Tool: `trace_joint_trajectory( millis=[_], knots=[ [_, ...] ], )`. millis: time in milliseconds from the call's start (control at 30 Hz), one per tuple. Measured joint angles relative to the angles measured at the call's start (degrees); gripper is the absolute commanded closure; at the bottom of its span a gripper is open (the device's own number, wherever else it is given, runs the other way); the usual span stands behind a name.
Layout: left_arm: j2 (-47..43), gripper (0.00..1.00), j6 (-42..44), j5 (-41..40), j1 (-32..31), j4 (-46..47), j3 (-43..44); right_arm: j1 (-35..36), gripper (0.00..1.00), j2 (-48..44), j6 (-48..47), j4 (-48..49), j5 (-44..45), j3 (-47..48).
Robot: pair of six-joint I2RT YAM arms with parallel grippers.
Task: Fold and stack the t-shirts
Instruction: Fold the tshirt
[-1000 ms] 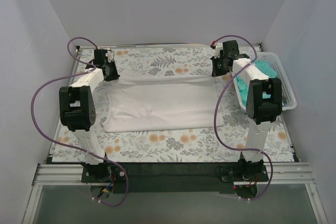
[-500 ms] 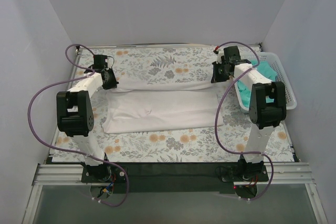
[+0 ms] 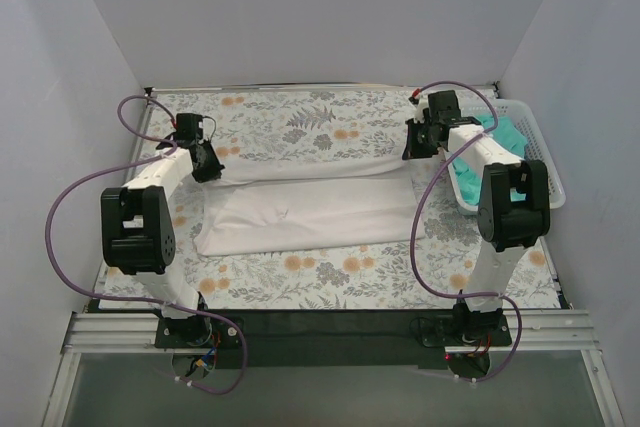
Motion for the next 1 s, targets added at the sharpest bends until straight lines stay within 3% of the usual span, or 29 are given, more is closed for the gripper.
trace_joint_trajectory(
  millis=[933,1000],
  knots=[
    [0.68,1.0,-4.31,-2.86,0.0,3.39,-6.12,0.02,0.99,1.75,0.92,0.66,-0.59,-3.72],
    [0.68,0.97,-4.61,-2.91,0.0,3.58,-6.38,0.02,0.91,1.9,0.98,0.66,-0.74,-3.8]
  ],
)
